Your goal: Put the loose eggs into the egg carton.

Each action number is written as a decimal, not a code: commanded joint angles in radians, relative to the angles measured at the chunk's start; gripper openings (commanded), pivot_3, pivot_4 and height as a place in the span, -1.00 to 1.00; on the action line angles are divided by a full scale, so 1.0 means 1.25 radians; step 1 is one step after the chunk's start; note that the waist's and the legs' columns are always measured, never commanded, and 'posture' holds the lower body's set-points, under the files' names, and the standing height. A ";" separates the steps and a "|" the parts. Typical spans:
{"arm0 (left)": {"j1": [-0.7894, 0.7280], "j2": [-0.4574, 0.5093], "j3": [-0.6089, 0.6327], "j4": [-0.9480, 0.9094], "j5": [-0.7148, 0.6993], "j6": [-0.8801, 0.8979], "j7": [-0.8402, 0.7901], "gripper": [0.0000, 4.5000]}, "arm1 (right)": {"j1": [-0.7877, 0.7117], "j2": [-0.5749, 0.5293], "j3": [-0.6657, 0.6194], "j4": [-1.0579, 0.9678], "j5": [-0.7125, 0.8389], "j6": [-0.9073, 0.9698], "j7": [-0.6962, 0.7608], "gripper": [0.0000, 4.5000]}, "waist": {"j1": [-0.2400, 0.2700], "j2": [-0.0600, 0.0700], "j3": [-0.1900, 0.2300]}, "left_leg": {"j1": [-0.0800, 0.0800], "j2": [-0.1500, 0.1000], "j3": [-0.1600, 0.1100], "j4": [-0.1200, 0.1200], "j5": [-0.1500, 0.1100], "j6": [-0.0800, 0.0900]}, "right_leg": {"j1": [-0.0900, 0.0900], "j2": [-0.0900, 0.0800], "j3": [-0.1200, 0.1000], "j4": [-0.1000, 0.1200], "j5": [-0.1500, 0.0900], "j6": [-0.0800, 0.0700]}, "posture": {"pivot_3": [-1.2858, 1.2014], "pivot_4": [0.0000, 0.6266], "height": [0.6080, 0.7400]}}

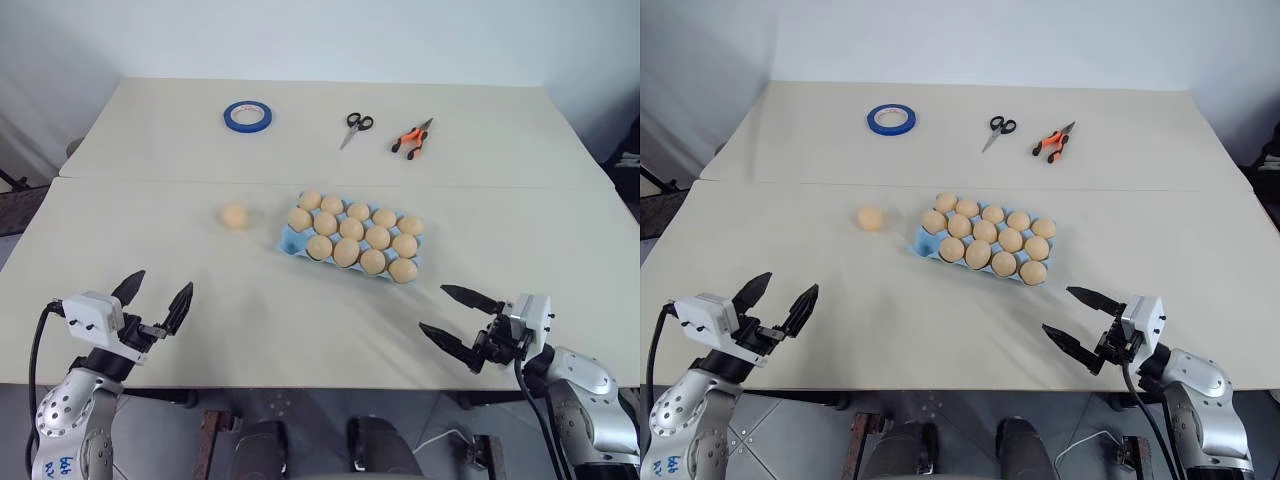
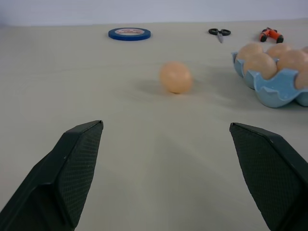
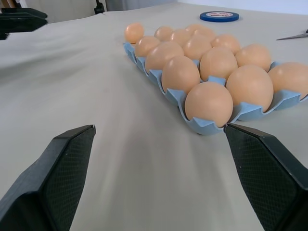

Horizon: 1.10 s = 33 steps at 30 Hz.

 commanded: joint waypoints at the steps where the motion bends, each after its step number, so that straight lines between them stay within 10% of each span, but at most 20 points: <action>1: -0.064 0.006 -0.014 0.008 0.019 -0.006 0.026 0.99 | -0.019 -0.002 -0.005 -0.008 0.006 -0.003 0.005 1.00 | 0.001 0.000 0.000 | 0.000 0.000 0.000 -0.001 0.000 0.000 | 0.000 0.000 0.000 -0.001 0.000 0.000 | 0.03 -0.52 1.00; 29: -0.832 0.036 -0.253 0.915 0.254 -0.120 -0.054 0.99 | -0.048 -0.004 0.017 -0.060 -0.009 0.052 -0.055 1.00 | 0.001 -0.001 0.000 | 0.000 -0.002 0.004 -0.001 0.005 -0.004 | -0.004 0.004 -0.004 0.001 0.003 0.003 | 0.03 -0.52 1.00; 33: -0.843 0.030 -0.231 0.947 0.227 -0.103 -0.071 0.61 | -0.041 -0.006 0.009 -0.063 -0.008 0.048 -0.056 1.00 | 0.001 -0.001 0.000 | -0.001 -0.002 0.005 -0.001 0.005 -0.004 | -0.004 0.004 -0.005 0.001 0.003 0.003 | 0.03 -0.52 1.00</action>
